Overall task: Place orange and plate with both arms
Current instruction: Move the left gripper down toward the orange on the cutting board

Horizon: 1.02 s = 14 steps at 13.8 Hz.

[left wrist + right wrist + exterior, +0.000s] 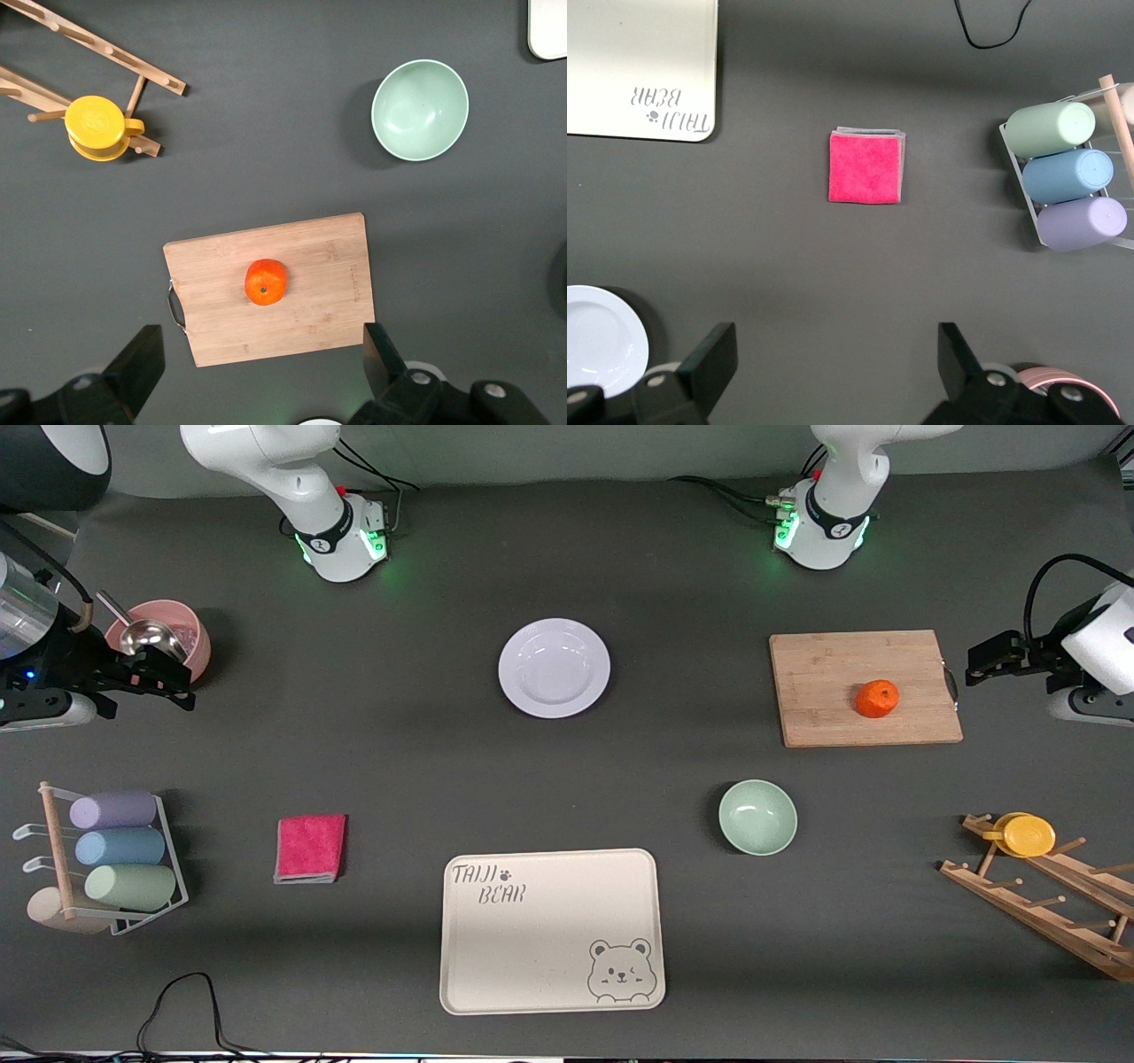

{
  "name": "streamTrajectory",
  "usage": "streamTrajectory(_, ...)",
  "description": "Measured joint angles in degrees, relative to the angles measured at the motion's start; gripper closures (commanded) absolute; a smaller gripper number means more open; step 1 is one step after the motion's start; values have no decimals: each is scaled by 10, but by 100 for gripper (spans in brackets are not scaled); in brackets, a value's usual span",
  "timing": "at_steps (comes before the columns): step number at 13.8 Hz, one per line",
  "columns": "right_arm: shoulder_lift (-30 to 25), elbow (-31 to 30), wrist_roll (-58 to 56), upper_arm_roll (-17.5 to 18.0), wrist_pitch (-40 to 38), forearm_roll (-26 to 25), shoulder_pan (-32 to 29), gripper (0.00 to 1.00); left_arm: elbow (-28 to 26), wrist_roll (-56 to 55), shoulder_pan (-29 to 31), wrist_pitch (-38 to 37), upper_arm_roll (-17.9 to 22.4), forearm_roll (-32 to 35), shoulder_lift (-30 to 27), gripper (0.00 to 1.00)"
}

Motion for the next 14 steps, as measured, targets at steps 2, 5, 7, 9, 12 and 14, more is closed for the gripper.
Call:
streamTrajectory(2, 0, 0, 0, 0, -1, 0, 0, 0, 0, 0, 0, 0, 0, 0, 0, 0)
streamTrajectory(5, 0, 0, 0, 0, -4, 0, 0, 0, 0, 0, 0, -3, 1, 0, 0, 0)
streamTrajectory(7, 0, 0, 0, 0, -4, 0, 0, 0, 0, 0, 4, -19, 4, 3, -3, 0)
streamTrajectory(9, 0, 0, 0, 0, -4, 0, 0, 0, -10, 3, 11, -33, 7, 10, -21, 0)
streamTrajectory(12, 0, -1, 0, 0, -4, 0, 0, 0, -85, 9, 17, -34, 9, 15, -96, 0)
streamTrajectory(14, 1, -1, 0, 0, -4, 0, 0, 0, -158, 11, 20, -26, 9, 16, -163, 0)
